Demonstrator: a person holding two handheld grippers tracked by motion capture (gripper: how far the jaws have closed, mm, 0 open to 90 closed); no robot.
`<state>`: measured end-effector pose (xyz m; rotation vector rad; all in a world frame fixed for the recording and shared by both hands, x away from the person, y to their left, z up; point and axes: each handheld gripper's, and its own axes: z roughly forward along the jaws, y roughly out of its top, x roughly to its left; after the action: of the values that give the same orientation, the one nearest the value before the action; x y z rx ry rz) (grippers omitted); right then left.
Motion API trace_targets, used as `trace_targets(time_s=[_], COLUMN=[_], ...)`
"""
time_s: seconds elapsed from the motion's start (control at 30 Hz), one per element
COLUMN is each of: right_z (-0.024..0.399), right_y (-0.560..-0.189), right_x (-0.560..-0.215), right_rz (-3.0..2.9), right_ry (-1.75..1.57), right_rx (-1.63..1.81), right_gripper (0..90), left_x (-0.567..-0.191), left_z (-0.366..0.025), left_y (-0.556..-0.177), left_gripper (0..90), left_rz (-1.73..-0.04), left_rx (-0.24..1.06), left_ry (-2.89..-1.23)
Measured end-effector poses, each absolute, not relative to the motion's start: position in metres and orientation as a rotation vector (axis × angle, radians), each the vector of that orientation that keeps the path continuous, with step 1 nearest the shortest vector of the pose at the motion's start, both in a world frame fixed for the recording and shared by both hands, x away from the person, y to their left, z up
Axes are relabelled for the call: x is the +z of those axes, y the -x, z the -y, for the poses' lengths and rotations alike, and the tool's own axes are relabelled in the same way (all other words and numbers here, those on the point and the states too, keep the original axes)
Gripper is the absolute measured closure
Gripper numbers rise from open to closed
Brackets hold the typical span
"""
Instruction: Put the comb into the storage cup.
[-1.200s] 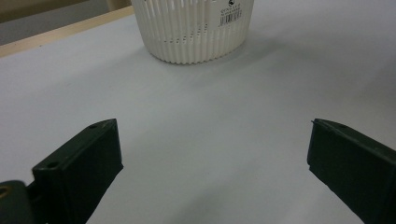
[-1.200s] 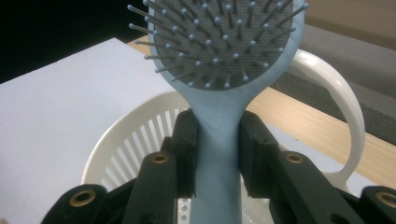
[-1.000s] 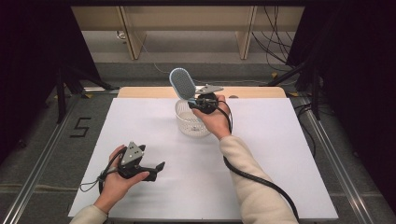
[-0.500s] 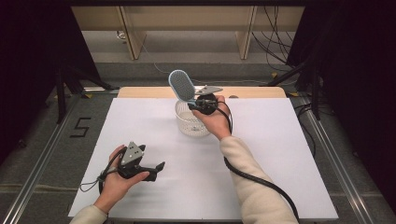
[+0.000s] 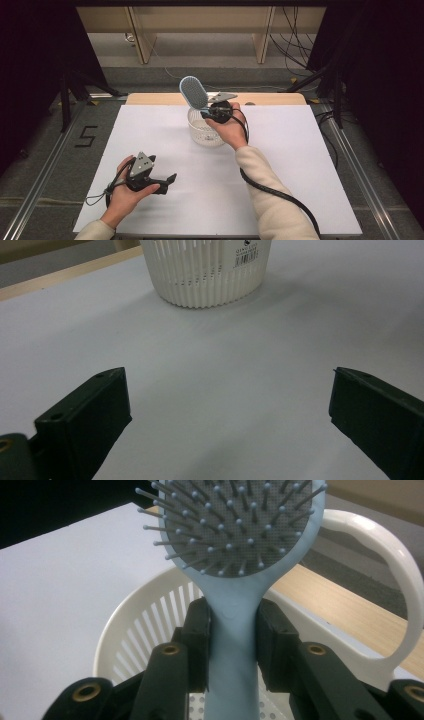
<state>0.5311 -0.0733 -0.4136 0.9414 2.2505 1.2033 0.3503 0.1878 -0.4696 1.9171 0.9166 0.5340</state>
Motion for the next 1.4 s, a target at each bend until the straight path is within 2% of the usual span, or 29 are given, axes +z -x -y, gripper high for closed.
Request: trace_targets(time_s=[0.1, 0.23, 1.03, 1.4], right_z=[0.074, 0.075, 0.086, 0.100], right_y=[-0.531, -0.528, -0.516, -0.506], right_x=[-0.413, -0.407, -0.392, -0.387], right_rz=[-2.266, -2.275, -2.328, -2.331], right_ry=[-0.921, -0.891, -0.856, -0.836], right_rx=[1.216, 1.227, 1.219, 1.242], right_gripper=[54.7, 42.1, 25.3, 21.6], left_x=[-0.470, -0.470, -0.470, -0.470], left_z=[-0.188, -0.188, -0.187, -0.187], left_y=[-0.350, -0.350, -0.350, -0.351], left_gripper=[2.5, 2.5, 2.6, 2.6], left_rz=[-0.917, -0.915, -0.918, -0.919], left_rx=[0.533, 0.534, 0.532, 0.531], left_ry=[-1.919, -1.920, -1.922, -1.921])
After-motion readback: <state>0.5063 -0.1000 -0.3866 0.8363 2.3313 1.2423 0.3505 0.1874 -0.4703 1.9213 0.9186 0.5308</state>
